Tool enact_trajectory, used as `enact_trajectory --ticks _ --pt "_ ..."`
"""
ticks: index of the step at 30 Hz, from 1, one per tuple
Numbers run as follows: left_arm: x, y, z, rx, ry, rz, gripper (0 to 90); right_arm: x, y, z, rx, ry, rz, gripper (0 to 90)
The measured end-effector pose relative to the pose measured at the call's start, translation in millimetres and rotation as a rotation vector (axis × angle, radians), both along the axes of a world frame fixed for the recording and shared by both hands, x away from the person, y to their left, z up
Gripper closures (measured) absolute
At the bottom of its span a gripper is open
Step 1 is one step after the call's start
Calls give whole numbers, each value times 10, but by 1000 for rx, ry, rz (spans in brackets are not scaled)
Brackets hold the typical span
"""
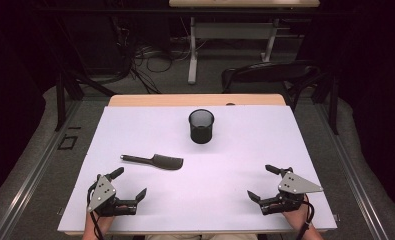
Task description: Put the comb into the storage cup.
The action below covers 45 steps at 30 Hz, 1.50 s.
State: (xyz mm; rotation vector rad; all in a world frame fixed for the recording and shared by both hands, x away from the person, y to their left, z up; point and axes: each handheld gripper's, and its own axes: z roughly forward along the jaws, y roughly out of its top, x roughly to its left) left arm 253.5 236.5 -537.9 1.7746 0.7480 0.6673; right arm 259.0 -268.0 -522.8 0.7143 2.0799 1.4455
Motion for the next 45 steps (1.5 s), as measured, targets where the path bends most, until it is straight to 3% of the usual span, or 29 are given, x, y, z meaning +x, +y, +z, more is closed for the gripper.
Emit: enact_trajectory --ticks 15,23,25,27,37,45 --pt "8 28 61 5 31 31 0 31 10 1 -11 3 6 0" --pt "104 25 106 19 79 45 0 30 16 0 -12 1 13 0" --pt "136 39 136 25 117 45 1 32 15 -1 -12 1 12 0" --pt "143 41 146 22 124 44 1 35 15 -2 -13 2 14 0" --pt "319 70 216 45 132 42 0 48 25 -11 -15 5 11 0" --pt "458 123 266 60 135 89 0 47 22 -12 -14 5 11 0"
